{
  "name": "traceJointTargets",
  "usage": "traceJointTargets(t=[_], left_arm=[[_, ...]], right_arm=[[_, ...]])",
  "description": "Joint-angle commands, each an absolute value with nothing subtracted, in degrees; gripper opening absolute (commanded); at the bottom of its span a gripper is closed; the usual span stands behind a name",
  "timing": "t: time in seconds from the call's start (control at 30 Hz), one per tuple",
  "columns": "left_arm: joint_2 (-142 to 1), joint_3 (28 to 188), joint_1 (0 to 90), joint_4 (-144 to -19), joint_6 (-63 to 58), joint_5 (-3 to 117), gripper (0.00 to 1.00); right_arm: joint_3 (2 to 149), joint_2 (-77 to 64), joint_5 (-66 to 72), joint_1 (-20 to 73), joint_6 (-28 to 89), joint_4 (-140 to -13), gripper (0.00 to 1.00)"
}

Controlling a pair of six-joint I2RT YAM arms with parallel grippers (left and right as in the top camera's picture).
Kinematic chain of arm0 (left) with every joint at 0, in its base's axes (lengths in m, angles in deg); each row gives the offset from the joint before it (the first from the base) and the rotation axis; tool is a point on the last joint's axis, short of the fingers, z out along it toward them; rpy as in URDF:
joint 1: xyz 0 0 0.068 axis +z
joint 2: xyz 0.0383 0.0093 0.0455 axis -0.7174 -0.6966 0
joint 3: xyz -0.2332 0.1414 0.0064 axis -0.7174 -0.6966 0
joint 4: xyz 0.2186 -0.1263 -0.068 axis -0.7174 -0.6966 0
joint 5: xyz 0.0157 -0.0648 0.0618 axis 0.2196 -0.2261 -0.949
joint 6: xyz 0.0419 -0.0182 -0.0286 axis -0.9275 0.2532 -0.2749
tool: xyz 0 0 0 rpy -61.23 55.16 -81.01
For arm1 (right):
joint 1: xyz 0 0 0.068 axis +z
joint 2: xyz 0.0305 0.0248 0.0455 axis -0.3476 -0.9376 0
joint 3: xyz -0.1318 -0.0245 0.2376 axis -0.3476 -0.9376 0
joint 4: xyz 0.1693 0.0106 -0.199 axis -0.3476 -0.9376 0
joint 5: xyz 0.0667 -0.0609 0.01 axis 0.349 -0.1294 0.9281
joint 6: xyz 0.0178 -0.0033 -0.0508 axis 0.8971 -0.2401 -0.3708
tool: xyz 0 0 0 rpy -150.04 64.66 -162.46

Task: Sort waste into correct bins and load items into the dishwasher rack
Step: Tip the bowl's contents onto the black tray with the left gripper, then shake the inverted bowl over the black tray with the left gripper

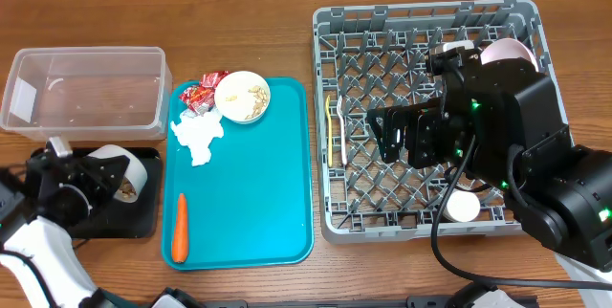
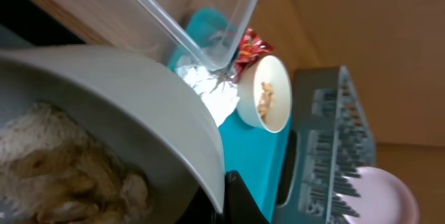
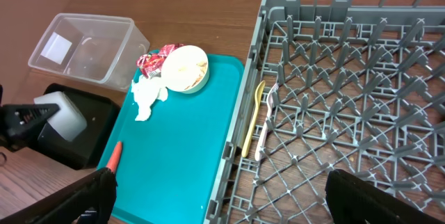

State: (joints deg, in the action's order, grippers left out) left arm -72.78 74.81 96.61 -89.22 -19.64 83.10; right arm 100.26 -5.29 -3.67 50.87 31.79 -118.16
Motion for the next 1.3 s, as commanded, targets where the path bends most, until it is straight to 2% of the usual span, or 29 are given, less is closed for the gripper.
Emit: traceJointTargets(t=[0.0,0.17,0.47,0.63,0.7,0.9,1.0,1.17,1.27], left_arm=[[-74.4,71.64,101.7,-86.4,-29.49,99.72,0.04],[-78.12,68.74,108.15,-85.98,-39.18,111.32,0.04],[-84.67,65.63,112.45,-84.89,-42.83,110.34,0.04],[-85.44,65.61,112.43,-87.73,-46.0,116.04,0.04],[-85.44,65.61,112.39,-89.61,-51.37,119.87,0.04],[-85.33,65.63,112.23,-93.28,-54.28,119.93,0.04],[-85.18,65.61,112.19,-94.31,-63.63,118.49,0.04],[-85.22,65.61,112.21,-94.75,-60.29,118.38,0.04],[-85.22,65.61,112.21,-94.33,-62.58,117.09,0.04]], right_arm=[[101.07,-5.35,-3.61,51.06,31.88,-117.89,1.0],[101.07,-5.35,-3.61,51.06,31.88,-117.89,1.0],[101.07,-5.35,-3.61,51.08,31.88,-117.87,1.0],[101.07,-5.35,-3.59,51.06,31.88,-117.79,1.0],[101.07,-5.35,-3.61,51.06,31.88,-117.79,1.0],[101.07,-5.35,-3.61,51.08,31.88,-117.76,1.0],[101.07,-5.35,-3.61,51.06,31.88,-117.76,1.0],[101.07,-5.35,-3.61,51.06,31.88,-117.28,1.0],[101.07,-5.35,-3.61,51.06,31.88,-117.17,1.0]])
